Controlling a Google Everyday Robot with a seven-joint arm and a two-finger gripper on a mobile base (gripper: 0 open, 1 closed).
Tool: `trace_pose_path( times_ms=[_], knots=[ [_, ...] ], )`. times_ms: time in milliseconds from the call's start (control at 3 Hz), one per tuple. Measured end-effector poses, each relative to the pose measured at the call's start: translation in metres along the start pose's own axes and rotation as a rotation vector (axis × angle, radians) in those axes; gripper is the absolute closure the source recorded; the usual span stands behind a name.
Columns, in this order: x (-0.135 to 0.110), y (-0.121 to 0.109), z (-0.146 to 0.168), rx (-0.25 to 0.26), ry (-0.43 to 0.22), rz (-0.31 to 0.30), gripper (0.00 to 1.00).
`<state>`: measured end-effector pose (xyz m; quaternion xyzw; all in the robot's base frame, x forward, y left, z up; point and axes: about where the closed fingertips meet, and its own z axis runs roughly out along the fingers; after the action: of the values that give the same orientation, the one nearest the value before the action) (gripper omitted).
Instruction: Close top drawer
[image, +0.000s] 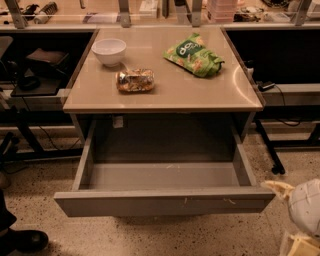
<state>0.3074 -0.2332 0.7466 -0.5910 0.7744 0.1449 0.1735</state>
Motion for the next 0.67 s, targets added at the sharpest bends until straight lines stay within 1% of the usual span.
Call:
trace_pose_path(
  times_ms=[333, 667],
  knots=[
    [0.010, 0.016, 0.035, -0.065, -0.018, -0.035, 0.00],
    [0.008, 0.029, 0.062, -0.126, -0.031, -0.077, 0.00]
  ],
)
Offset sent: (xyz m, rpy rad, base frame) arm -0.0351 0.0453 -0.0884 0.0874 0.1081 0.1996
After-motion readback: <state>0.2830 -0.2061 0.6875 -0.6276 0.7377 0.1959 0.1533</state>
